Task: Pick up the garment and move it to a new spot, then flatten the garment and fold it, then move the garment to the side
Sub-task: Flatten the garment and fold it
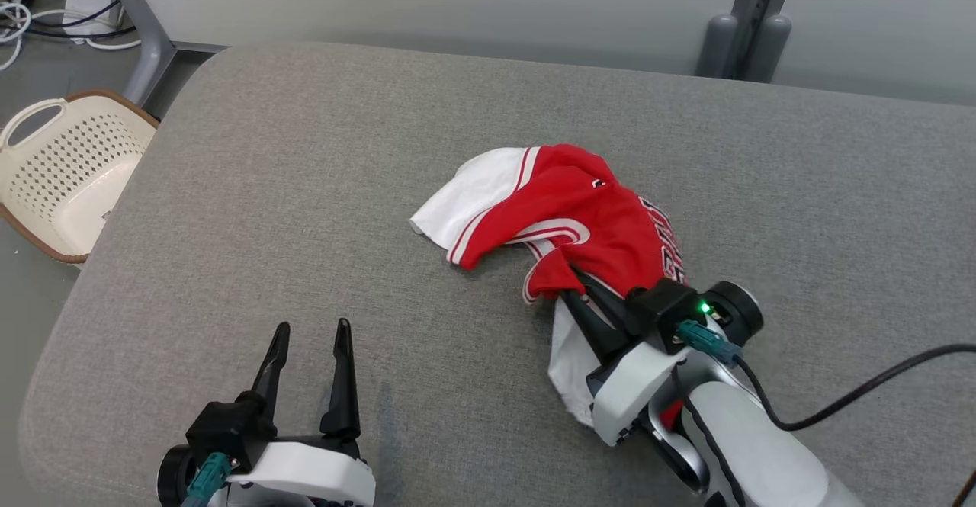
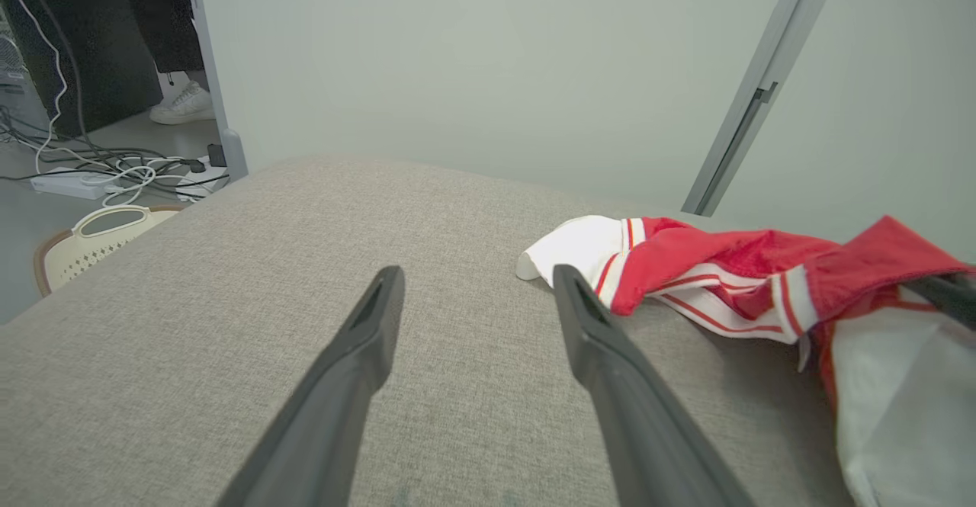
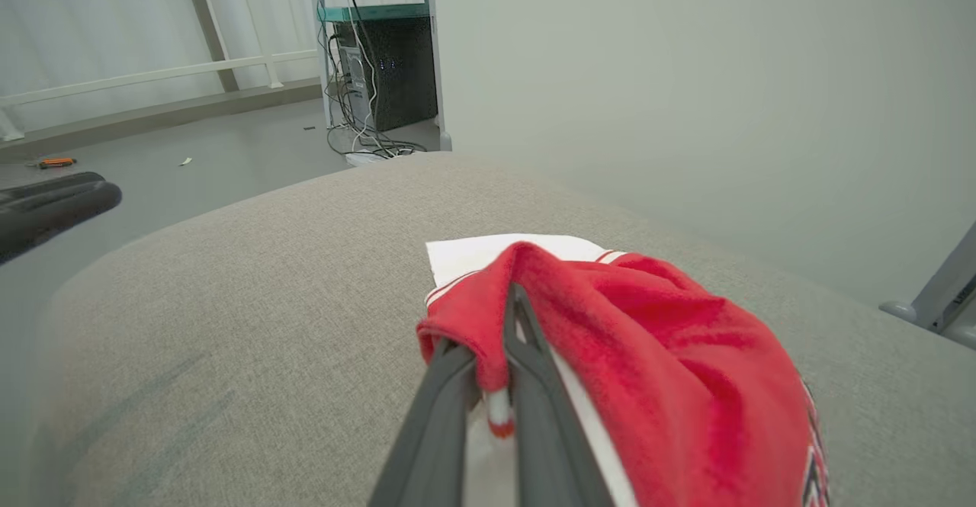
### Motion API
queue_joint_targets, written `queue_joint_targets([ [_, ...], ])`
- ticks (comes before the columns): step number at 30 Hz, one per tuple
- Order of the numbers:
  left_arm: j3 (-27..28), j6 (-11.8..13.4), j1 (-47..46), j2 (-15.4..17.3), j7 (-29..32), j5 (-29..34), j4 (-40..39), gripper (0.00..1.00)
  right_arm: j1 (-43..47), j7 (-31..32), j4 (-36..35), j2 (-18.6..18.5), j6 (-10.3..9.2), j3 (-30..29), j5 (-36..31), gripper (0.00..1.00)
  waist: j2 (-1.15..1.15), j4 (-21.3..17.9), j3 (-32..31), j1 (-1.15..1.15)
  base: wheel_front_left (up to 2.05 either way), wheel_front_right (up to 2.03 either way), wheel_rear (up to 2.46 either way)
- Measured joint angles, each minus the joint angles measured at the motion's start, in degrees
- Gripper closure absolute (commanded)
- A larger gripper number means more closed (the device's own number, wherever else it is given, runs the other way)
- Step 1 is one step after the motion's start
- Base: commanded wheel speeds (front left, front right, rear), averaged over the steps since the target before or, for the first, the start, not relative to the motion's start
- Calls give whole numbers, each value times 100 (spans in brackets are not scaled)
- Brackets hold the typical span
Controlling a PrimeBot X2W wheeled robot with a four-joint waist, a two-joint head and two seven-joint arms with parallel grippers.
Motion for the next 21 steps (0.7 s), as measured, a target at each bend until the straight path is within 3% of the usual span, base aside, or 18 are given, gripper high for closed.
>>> queue_joint_targets([
  [5, 3, -44, -18, -26, 0, 14, 21, 0, -295, 199, 98, 1, 0, 704, 493, 100, 0, 129, -7, 0, 0, 0, 0],
  [6, -2, -44, -24, -30, 0, 15, 26, 0, -339, 199, 125, -3, 0, 824, 616, 67, 0, 155, -8, 0, 0, 0, 0],
  [7, -5, -47, -29, -36, 0, 21, 36, 0, -399, 198, 158, -1, 0, 945, 686, 24, 0, 183, -10, 0, 0, 0, 0],
  [8, -5, -51, -31, -46, 0, 22, 44, 0, -446, 194, 174, -3, 0, 1037, 764, 0, 0, 207, -15, 0, 0, 0, 0],
  [15, 69, -51, 23, -58, 0, 69, 65, 0, -552, 59, 249, 4, 1, 1369, 1117, 0, 0, 160, -143, 0, 0, 0, 0],
  [21, 18, -102, 126, -55, 0, 118, 73, 0, -432, -107, 157, 2, 0, 654, 984, 0, 0, -53, -269, 0, 0, 0, 0],
])
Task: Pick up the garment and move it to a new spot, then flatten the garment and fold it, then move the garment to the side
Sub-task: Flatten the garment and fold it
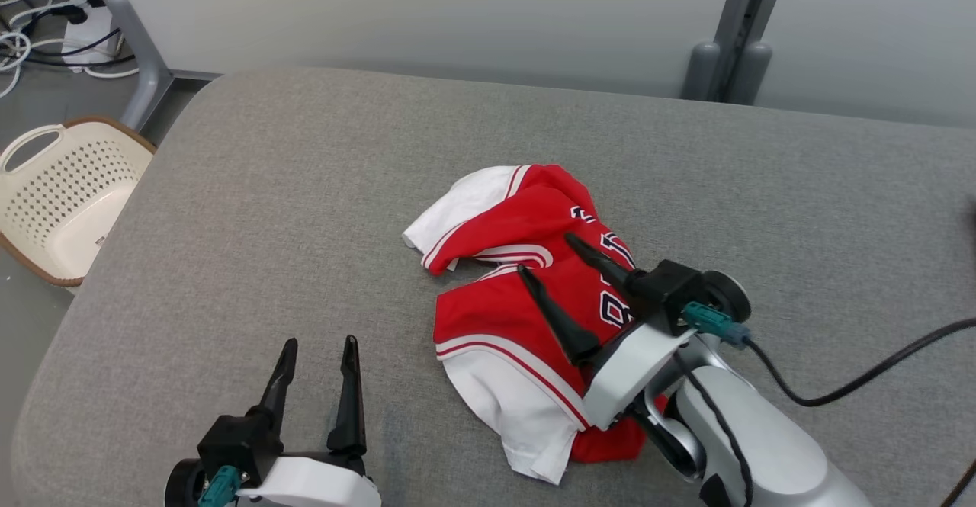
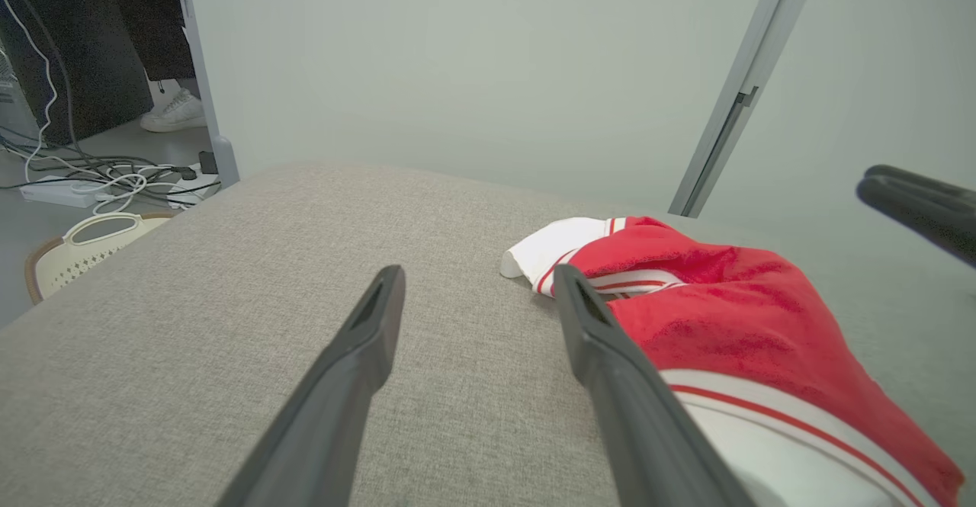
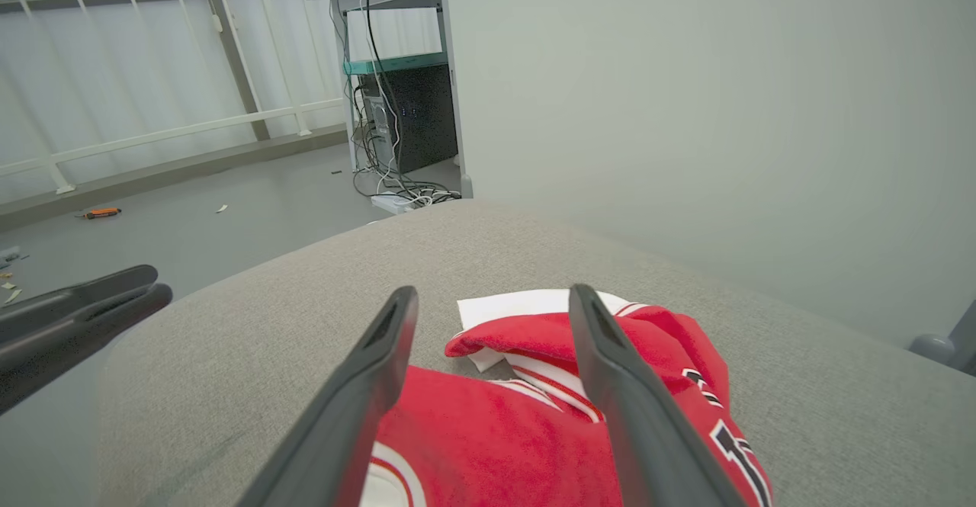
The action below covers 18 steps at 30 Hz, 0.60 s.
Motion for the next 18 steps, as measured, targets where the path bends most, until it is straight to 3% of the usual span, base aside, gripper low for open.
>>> queue_joint_targets([
  [9, -633, -358, 67, -11, 290, 62, 246, 0, 960, -57, -638, -4, 0, -1782, -768, 0, 0, -372, -171, 0, 0, 0, 0],
  [18, -870, -444, -65, -56, 650, -310, 1054, 0, 1812, -58, -1233, -5, 0, -2487, -985, 0, 0, -777, -111, 0, 0, 0, 0],
])
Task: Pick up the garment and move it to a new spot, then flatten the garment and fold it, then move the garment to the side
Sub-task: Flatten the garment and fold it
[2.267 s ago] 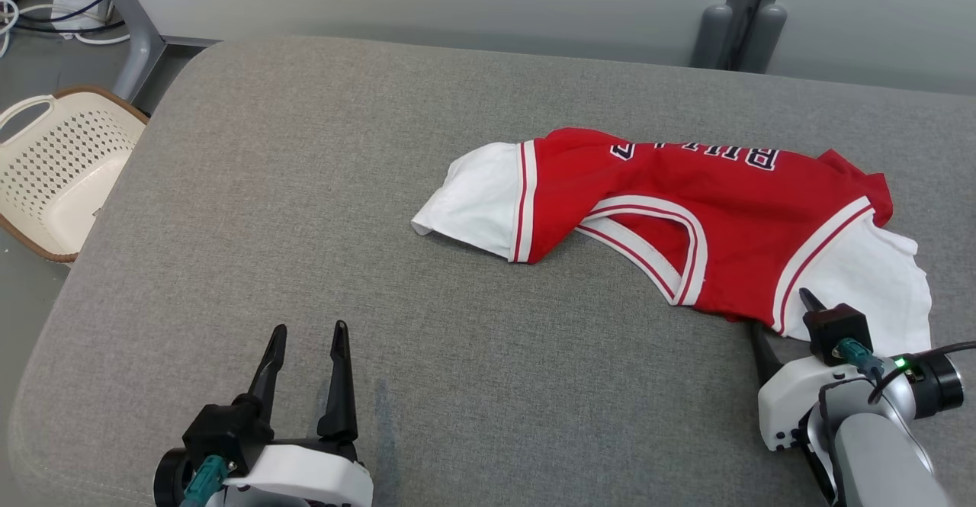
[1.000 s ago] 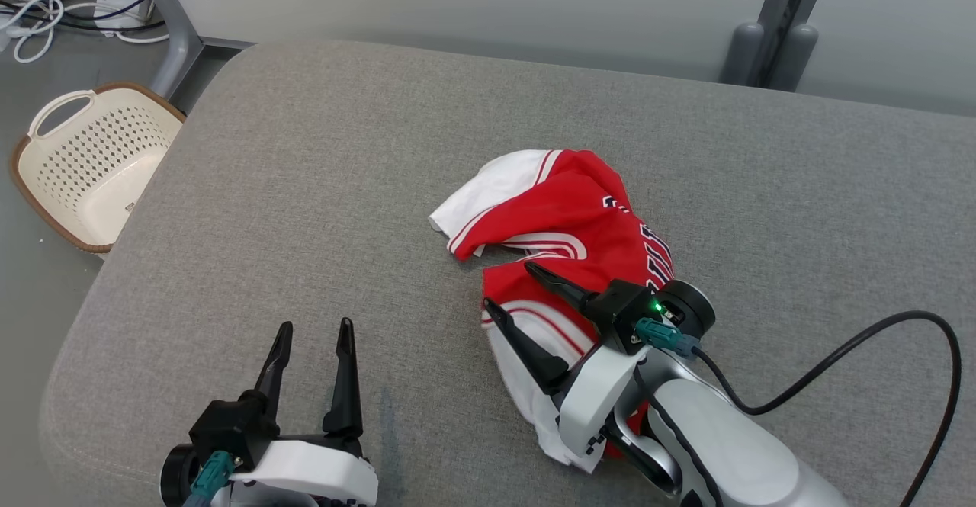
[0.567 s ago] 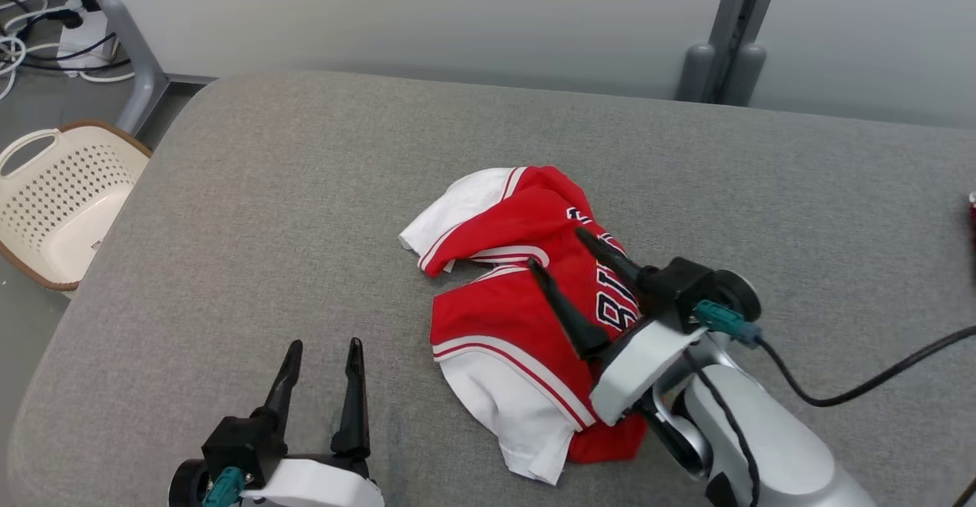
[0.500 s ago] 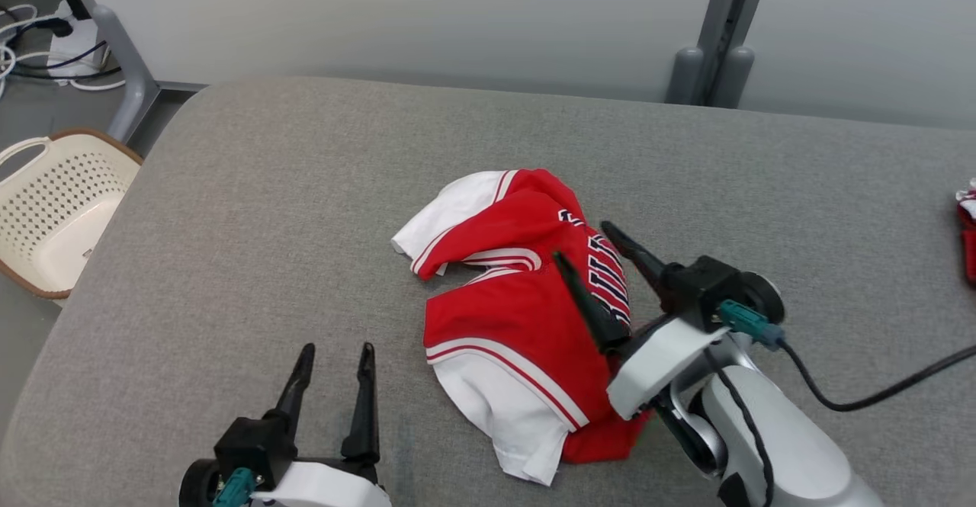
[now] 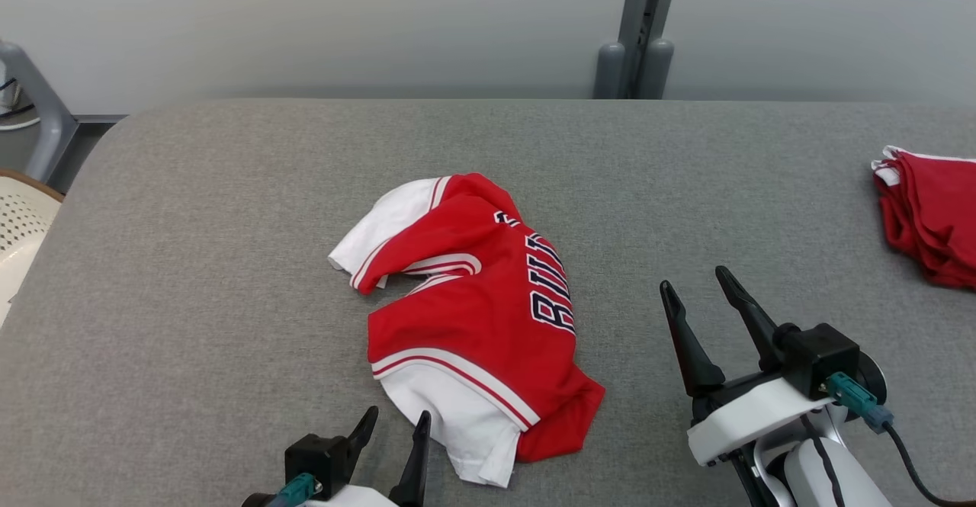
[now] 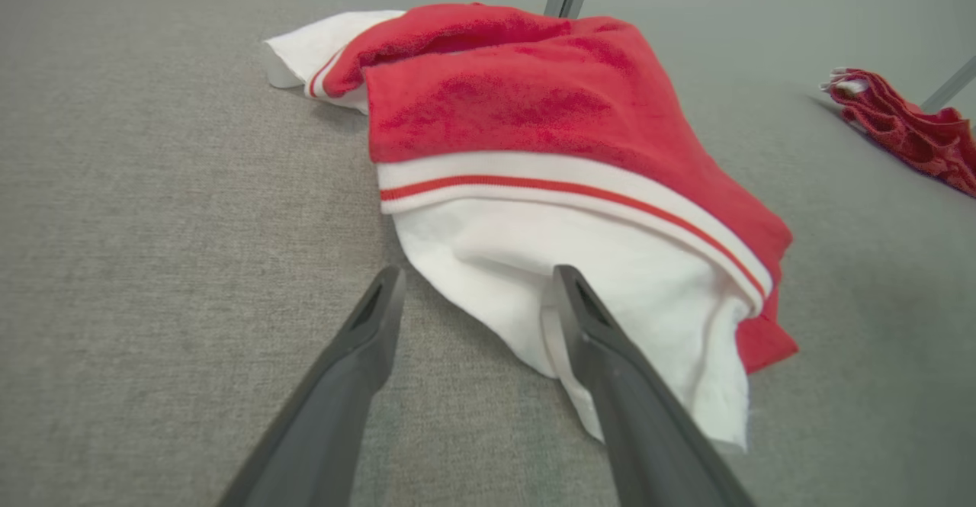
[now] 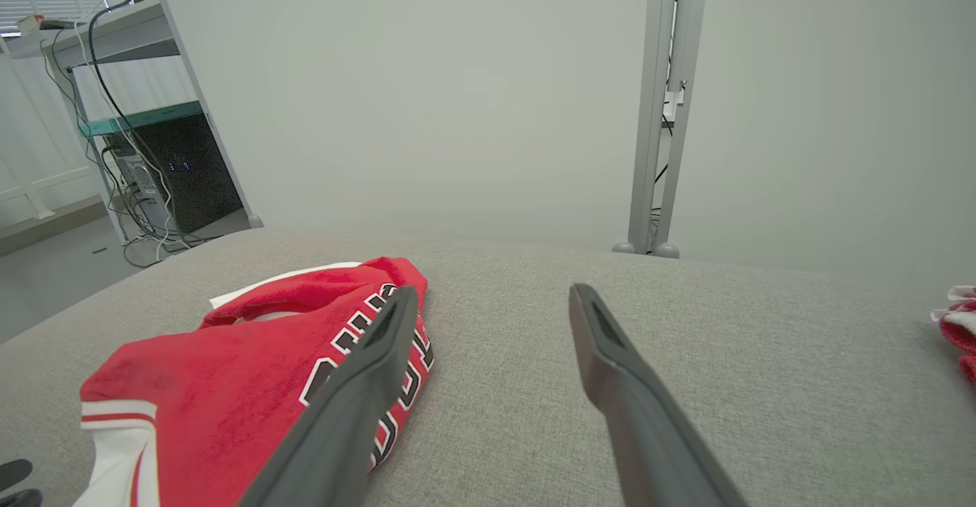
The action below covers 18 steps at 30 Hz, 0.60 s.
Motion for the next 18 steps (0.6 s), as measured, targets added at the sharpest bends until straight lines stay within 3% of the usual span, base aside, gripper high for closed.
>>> queue_joint_targets([
  [10, 32, 10, -468, -19, -183, -710, 880, 1, 116, 0, -186, 1, 0, -137, -45, 0, 0, -338, 225, 0, 0, 0, 0],
  [13, 91, 91, -597, -26, -421, -927, 905, 7, 115, 1, -203, 0, 0, -152, -47, 0, 0, -373, 261, 0, 0, 0, 0],
  [18, 161, 154, -793, -24, -568, -946, 899, 2, 115, 1, -211, 0, 0, -164, -46, 0, 0, -373, 279, 0, 0, 0, 0],
])
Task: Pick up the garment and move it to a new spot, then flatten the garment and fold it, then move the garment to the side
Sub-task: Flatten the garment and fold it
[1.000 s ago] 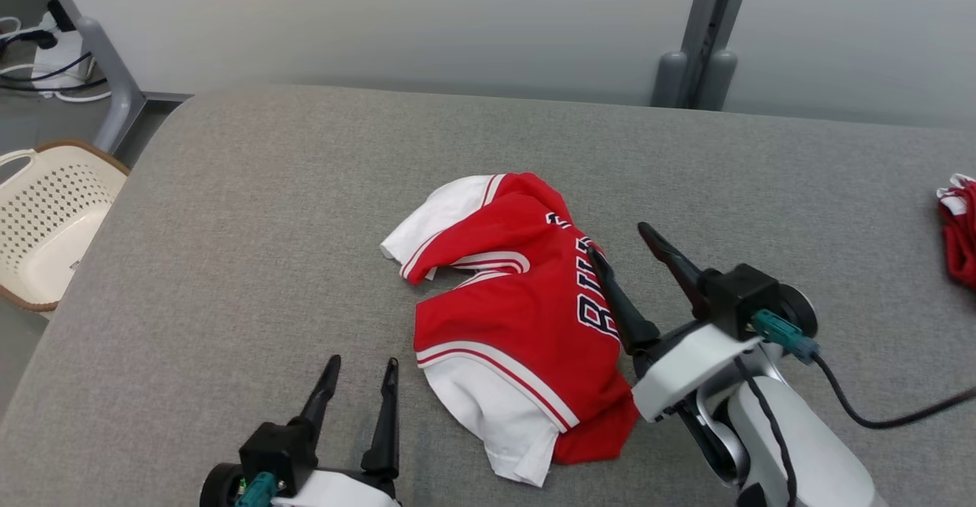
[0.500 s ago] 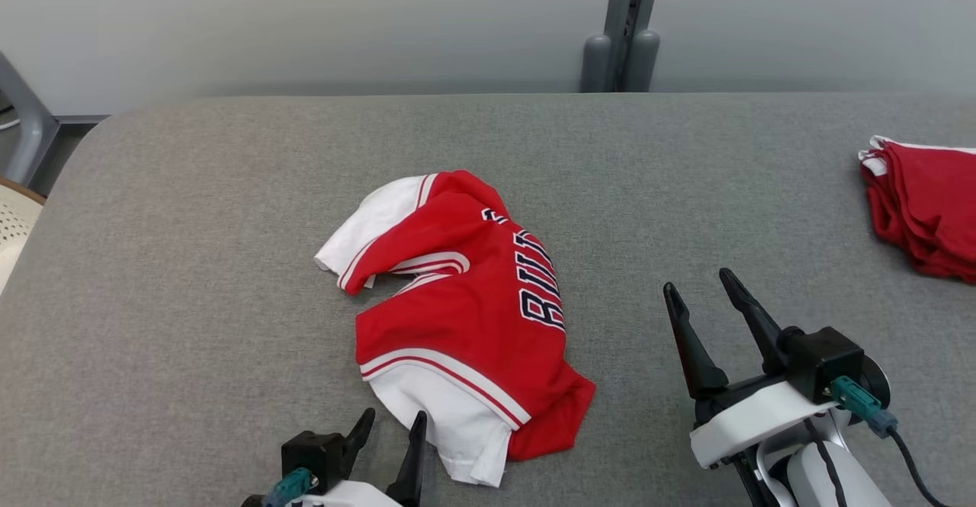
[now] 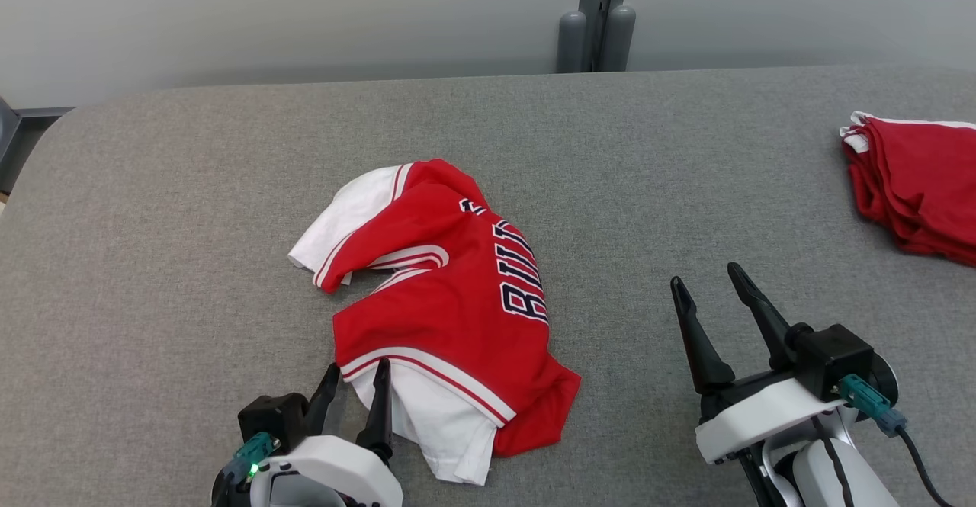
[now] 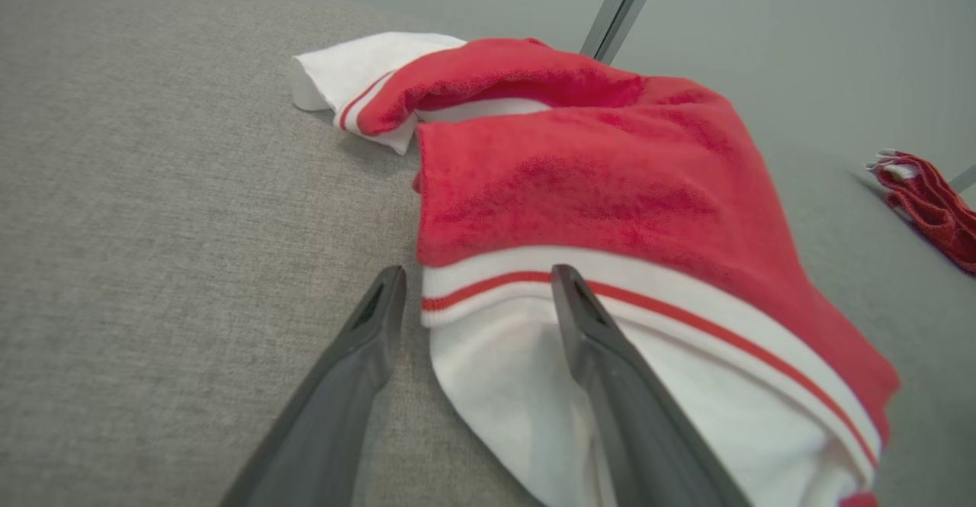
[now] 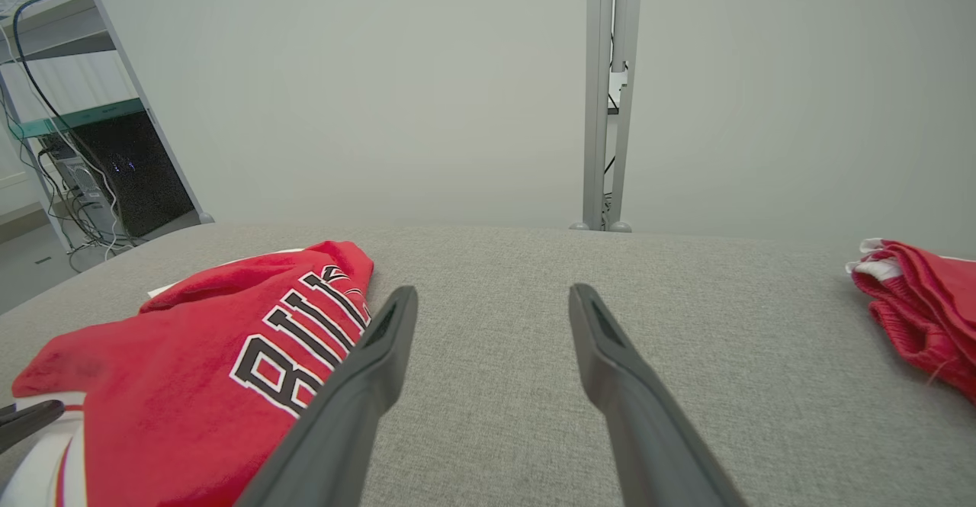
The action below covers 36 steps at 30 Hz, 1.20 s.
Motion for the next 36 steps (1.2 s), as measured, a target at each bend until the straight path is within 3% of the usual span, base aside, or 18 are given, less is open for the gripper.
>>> queue_joint_targets([
  [3, 23, 4, -98, 1, -43, 56, 131, 0, 0, 0, 1, 0, 0, -1, 0, 0, 0, 3, 2, 0, 0, 0, 0],
  [5, 5, 7, -195, 7, -49, 160, 221, 6, -1, 0, 7, 1, 0, 9, -1, 0, 0, -1, 0, 0, 0, 0, 0],
  [10, -154, -62, -294, 3, -66, 350, 196, 50, -4, 0, 23, 0, 0, -7, -1, 0, 0, -13, 17, 0, 0, 0, 0],
  [16, -250, -63, -260, 0, -74, 531, -120, 68, -6, -1, 31, 0, 0, -38, 0, 0, 0, -28, 32, 0, 0, 0, 0],
  [20, -255, -24, -237, 7, -74, 744, -325, 100, -8, 0, 41, 1, 0, -30, 20, 0, 0, -36, 28, 0, 0, 0, 0],
  [24, -361, -69, -341, 20, -74, 1144, -965, 100, -10, 0, 58, 1, 0, -54, 53, 0, 0, -16, 3, 0, 0, 0, 0],
  [25, -1106, -299, -1174, 10, 81, 1381, -1457, 100, -10, 0, 58, 2, 0, -318, 134, 0, 0, -64, -34, 0, 0, 0, 0],
  [28, -1386, -312, -1709, 9, 178, 1336, -1577, 100, -14, -1, 78, 4, 0, -438, 156, 0, 0, -154, -36, 0, 0, 0, 0],
  [36, -1750, -20, -3067, 8, 201, 987, -1451, 100, -49, 0, 111, 1, 0, -865, 189, 0, 0, -529, 9, 0, 0, 0, 0],
])
